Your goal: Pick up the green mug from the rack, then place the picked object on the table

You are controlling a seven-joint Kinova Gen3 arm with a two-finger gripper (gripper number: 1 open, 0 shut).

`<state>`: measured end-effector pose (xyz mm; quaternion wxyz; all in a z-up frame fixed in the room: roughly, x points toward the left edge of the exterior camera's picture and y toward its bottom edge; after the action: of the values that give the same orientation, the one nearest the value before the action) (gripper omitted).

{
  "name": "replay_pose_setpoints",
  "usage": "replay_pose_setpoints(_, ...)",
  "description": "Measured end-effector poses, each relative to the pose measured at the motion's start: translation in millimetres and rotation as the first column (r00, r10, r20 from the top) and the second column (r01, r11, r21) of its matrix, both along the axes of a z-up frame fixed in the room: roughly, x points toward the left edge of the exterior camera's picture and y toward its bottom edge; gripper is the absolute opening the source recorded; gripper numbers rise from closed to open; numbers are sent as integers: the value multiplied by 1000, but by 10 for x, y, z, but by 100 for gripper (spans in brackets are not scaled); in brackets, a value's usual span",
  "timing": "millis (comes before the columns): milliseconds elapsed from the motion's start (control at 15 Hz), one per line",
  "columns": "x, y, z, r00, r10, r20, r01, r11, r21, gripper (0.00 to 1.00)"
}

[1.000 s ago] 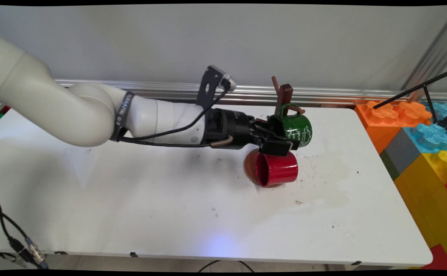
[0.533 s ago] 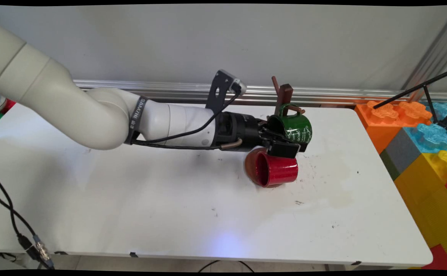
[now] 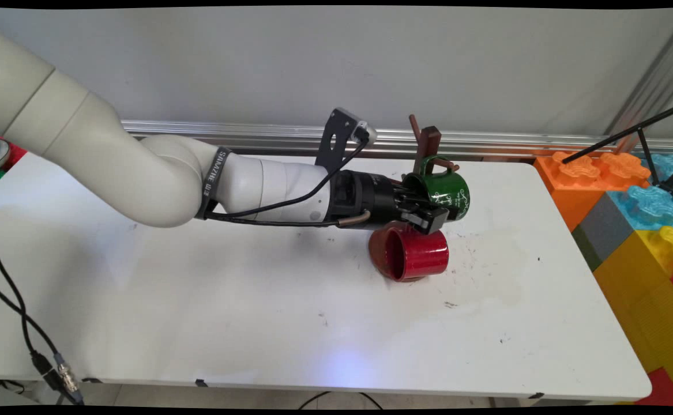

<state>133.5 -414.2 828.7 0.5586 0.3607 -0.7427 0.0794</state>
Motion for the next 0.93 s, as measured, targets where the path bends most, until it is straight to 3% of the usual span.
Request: replay_pose_setpoints(933,-16,110,157,998,-30,-47,30,1000,-11,0)
